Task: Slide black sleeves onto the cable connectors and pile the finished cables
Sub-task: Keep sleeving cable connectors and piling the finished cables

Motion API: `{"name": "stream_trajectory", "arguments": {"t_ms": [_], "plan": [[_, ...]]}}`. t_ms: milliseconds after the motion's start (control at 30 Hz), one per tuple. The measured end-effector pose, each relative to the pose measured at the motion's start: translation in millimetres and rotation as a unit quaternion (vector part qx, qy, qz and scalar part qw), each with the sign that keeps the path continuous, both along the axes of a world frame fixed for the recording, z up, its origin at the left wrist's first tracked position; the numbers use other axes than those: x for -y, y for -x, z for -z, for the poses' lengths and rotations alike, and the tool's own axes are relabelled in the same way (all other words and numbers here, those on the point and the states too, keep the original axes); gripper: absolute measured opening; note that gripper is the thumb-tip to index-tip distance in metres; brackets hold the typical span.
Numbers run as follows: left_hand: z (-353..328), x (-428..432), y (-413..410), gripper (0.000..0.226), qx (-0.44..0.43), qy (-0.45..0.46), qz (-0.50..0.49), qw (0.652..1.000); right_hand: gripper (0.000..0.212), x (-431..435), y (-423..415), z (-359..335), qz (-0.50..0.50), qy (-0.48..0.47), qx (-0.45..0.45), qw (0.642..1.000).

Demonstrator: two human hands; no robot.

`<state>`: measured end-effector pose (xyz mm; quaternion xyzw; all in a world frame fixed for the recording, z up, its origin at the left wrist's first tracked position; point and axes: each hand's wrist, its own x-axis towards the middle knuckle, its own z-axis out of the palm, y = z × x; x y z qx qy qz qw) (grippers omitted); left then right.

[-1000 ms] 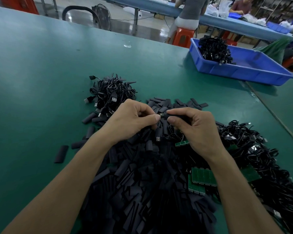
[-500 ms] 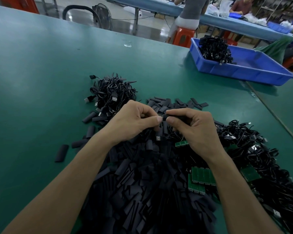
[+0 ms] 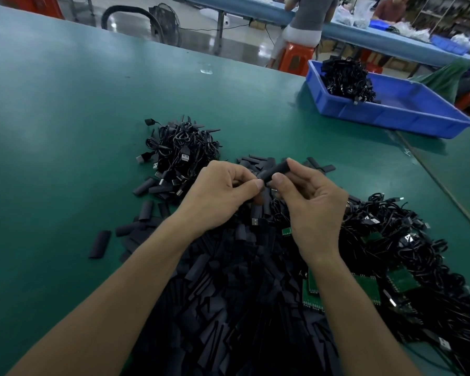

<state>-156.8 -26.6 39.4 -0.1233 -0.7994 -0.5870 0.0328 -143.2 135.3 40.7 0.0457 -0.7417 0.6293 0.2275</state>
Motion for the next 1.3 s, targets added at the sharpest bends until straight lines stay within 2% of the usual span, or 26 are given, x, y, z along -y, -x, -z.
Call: {"name": "stream_trajectory", "arguments": {"t_ms": [133,400,600,767,933,1033,1167,1300], "plan": [[2,-3,-1,0.022,-0.003,-0.001,0.002,1.0,0.034,3,-2,2,0.0,0.015,-0.001,1.0],[2,-9,-3,0.021,-0.026,-0.03,-0.006,0.999,0.03,5,1,0,0.007,-0.061,-0.022,0.998],[-4,-7,-2,0.017,-0.027,-0.025,0.003,0.999,0.029,5,-3,3,-0.03,-0.004,-0.004,1.0],[-2,-19,-7,0.018,-0.02,-0.056,0.017,0.998,0.032,15,-3,-6,-0.03,-0.013,-0.013,0.999],[1,-24,-8,0.016,-0.041,-0.074,-0.016,0.996,0.031,20,-6,-10,0.0,-0.042,-0.05,0.998],[1,-26,-10,0.016,-0.05,-0.081,-0.029,0.995,0.029,21,-4,-12,0.012,-0.044,-0.042,0.998],[-1,-28,-12,0.014,-0.035,-0.104,-0.035,0.993,0.024,18,-1,-20,-0.001,-0.017,-0.018,1.0],[-1,-21,-12,0.021,0.002,-0.025,0.024,0.999,0.022,10,3,-29,-0.002,0.058,-0.012,0.998]]}}
